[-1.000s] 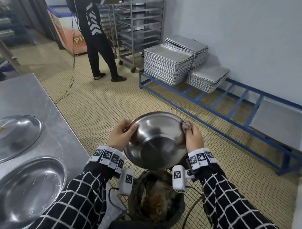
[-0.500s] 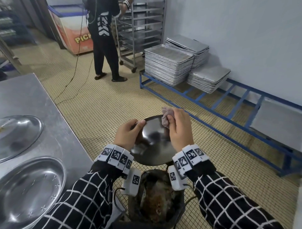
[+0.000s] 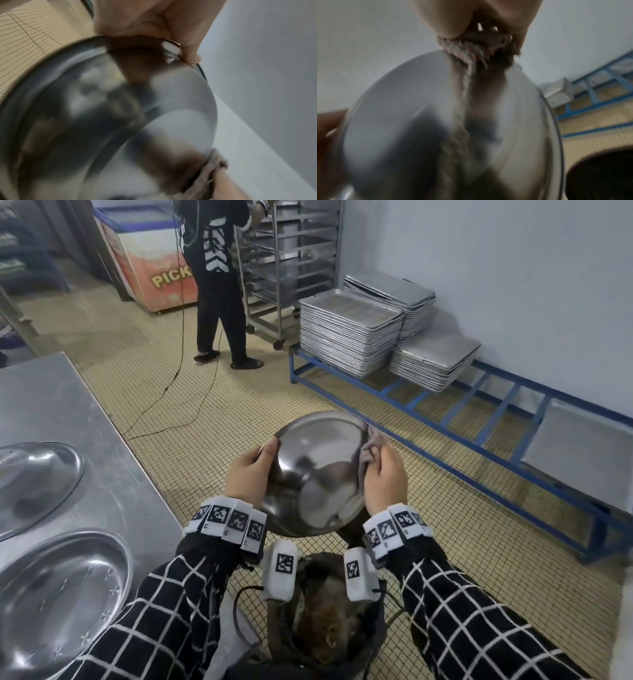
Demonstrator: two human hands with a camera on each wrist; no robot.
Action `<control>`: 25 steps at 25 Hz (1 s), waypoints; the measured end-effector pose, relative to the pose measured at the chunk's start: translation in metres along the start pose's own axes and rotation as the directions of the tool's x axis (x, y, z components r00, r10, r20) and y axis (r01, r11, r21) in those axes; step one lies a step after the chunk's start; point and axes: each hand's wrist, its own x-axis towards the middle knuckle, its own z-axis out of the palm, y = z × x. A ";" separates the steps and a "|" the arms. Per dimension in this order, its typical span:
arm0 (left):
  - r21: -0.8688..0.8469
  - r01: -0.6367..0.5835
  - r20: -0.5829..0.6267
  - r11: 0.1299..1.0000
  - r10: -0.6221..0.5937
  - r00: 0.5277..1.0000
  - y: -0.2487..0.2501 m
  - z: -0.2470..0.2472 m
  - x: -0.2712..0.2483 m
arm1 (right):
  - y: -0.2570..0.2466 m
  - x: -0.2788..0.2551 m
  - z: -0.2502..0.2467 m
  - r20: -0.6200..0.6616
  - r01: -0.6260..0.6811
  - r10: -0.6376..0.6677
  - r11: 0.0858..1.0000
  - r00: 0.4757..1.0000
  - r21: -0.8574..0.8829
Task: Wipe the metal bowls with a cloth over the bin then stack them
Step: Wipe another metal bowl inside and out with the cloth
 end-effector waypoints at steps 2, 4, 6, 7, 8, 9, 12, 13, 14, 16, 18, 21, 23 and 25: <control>0.055 -0.030 -0.033 0.998 0.032 0.999 0.001 -0.001 0.002 | 0.001 -0.007 -0.003 0.007 0.111 -0.111 0.993 0.994 0.025; 0.114 -0.067 -0.045 0.991 0.072 0.996 0.001 0.000 0.002 | -0.011 -0.022 0.005 0.083 0.324 -0.324 0.946 0.942 0.019; 0.134 -0.104 -0.028 0.986 0.108 0.994 0.002 0.004 -0.001 | -0.028 -0.039 0.020 0.182 0.474 -0.445 0.864 0.877 -0.172; 0.129 -0.127 -0.016 0.984 0.130 0.991 0.002 0.006 -0.002 | -0.036 -0.044 0.027 0.191 0.496 -0.459 0.827 0.868 -0.265; 0.124 -0.147 -0.006 0.981 0.149 0.989 0.003 0.007 -0.003 | -0.042 -0.044 0.030 0.171 0.491 -0.460 0.815 0.871 -0.308; 0.130 -0.162 0.000 0.978 0.163 0.987 0.004 0.007 -0.004 | -0.049 -0.043 0.030 0.134 0.473 -0.455 0.822 0.880 -0.318; 0.113 -0.172 0.025 0.979 0.171 0.985 0.011 0.008 -0.008 | -0.053 -0.029 0.032 0.017 0.398 -0.411 0.870 0.911 -0.293; 0.105 -0.173 0.037 0.979 0.170 0.985 0.013 0.007 -0.009 | -0.053 -0.023 0.031 -0.017 0.331 -0.344 0.916 0.939 -0.224; 0.111 -0.177 0.044 0.978 0.173 0.984 0.012 0.005 -0.011 | -0.049 -0.015 0.028 -0.038 0.217 -0.222 0.970 0.974 -0.110; 0.123 -0.174 0.033 0.977 0.171 0.985 0.008 0.000 -0.011 | -0.034 0.002 0.018 0.011 -0.112 0.111 0.991 0.994 0.079; 0.134 -0.157 0.011 0.978 0.157 0.988 0.001 -0.006 -0.007 | -0.014 0.008 0.007 0.084 -0.288 0.283 0.957 0.955 0.043; 0.292 -0.177 -0.013 0.940 0.189 0.982 -0.001 -0.009 -0.002 | -0.006 -0.006 0.001 0.050 -0.227 0.226 0.974 0.973 0.024; 0.428 -0.194 0.007 0.883 0.211 0.977 0.001 -0.008 -0.001 | -0.016 -0.020 0.004 0.008 -0.055 0.055 0.994 0.998 0.092; 0.466 -0.195 0.029 0.863 0.205 0.978 0.003 -0.005 -0.003 | -0.029 -0.033 0.013 0.063 0.195 -0.200 0.978 0.978 0.076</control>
